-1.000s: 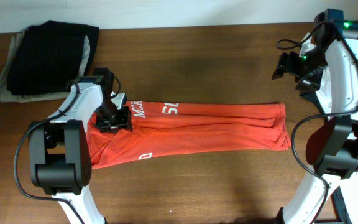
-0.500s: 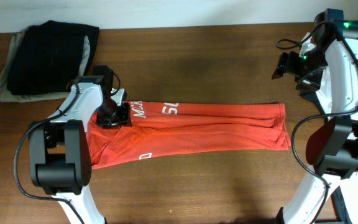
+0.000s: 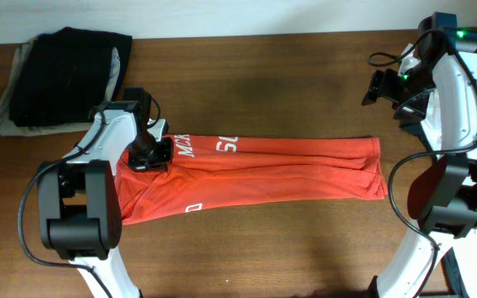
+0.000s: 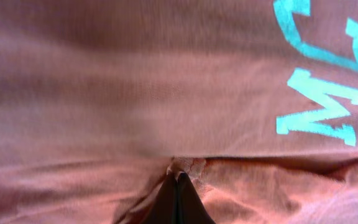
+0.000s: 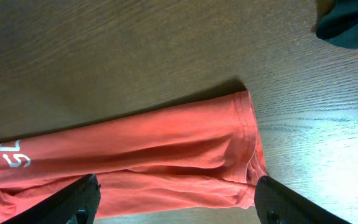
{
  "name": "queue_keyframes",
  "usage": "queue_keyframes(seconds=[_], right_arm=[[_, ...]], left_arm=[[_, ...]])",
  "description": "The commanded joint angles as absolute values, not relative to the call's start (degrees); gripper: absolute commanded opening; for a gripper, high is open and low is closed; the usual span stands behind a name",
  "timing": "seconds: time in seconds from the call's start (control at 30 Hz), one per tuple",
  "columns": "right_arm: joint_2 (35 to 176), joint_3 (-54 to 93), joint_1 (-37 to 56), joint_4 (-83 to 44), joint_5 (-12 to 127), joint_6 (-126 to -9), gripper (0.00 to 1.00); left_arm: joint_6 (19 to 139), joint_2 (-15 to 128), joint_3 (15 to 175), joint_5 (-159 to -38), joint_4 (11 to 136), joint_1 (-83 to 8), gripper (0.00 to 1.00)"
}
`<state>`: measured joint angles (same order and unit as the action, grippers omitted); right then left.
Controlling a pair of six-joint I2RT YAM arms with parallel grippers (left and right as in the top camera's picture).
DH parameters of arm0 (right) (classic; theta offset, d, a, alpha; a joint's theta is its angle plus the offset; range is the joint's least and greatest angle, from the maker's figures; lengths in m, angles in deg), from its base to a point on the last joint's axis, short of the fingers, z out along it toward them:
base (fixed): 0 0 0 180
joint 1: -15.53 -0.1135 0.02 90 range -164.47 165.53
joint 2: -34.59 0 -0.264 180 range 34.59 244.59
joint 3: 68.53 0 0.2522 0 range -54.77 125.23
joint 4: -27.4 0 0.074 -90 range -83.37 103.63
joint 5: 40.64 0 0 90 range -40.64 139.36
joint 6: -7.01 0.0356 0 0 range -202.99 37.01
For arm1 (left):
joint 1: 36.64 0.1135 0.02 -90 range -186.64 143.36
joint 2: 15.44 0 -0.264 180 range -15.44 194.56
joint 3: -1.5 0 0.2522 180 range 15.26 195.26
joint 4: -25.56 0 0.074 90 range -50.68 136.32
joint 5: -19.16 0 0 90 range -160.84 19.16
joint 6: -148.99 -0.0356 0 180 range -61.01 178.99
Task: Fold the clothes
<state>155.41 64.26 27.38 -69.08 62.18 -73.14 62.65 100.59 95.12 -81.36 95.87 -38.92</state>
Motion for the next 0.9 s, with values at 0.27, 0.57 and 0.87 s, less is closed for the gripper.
queue_keyframes(seconds=[0.27, 0.57, 0.87], right_arm=[[154.93, 63.99, 27.43, -68.84, 62.25, -73.75, 0.83], [154.93, 63.99, 27.43, -68.91, 62.25, -73.75, 0.83], [154.93, 63.99, 27.43, -69.35, 62.25, -73.75, 0.83]], left_arm=[[62.61, 94.14, 94.92, -82.24, 106.36, -38.9, 0.0], [62.56, 94.14, 94.9, -82.15, 112.09, -41.79, 0.0], [62.61, 94.14, 94.9, -82.02, 112.29, -45.96, 0.01]])
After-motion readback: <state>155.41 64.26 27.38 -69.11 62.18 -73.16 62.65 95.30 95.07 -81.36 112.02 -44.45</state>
